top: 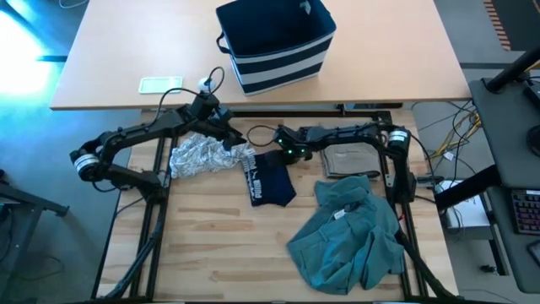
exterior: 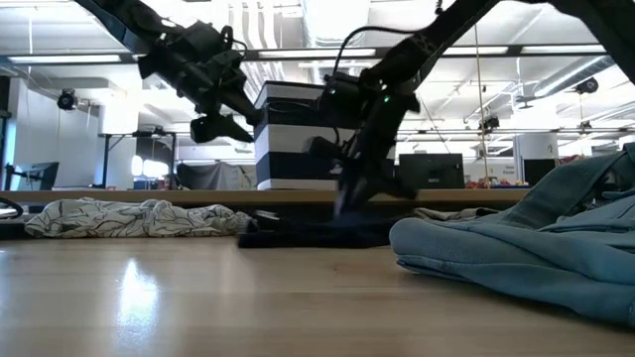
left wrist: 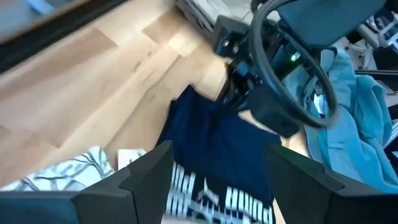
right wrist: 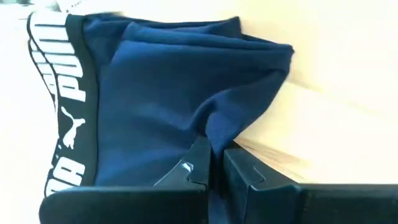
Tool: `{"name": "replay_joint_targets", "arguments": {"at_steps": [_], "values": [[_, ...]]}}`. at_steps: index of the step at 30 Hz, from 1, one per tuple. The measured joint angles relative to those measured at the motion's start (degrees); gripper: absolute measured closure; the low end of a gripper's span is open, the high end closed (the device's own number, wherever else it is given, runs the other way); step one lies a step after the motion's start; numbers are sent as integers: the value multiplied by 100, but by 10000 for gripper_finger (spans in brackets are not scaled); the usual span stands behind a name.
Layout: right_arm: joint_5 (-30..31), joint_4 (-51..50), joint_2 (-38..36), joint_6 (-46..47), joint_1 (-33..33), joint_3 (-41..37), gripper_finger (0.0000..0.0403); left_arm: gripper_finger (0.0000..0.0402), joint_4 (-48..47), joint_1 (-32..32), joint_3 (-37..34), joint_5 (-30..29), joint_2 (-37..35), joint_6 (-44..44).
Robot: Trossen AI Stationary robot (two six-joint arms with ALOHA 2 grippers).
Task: Fold Laundry from Bin
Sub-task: Stack the folded blue boxer on top of the folded brown shorts
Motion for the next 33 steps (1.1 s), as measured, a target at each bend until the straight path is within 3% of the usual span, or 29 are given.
{"name": "replay_joint_targets", "arguments": {"at_steps": [12, 20, 33], "values": [[1051, -2827, -999, -379, -541, -32, 390, 171, -28, 4, 0, -121, -266, 37], [1555, -3600, -1547, -750, -1036, -50, 390, 171, -29, 4, 0, -125, -268, 37], [1657, -4574, -1974, -1673, -2099, -61, 390, 171, -31, 4, 0, -128, -268, -50]]}}
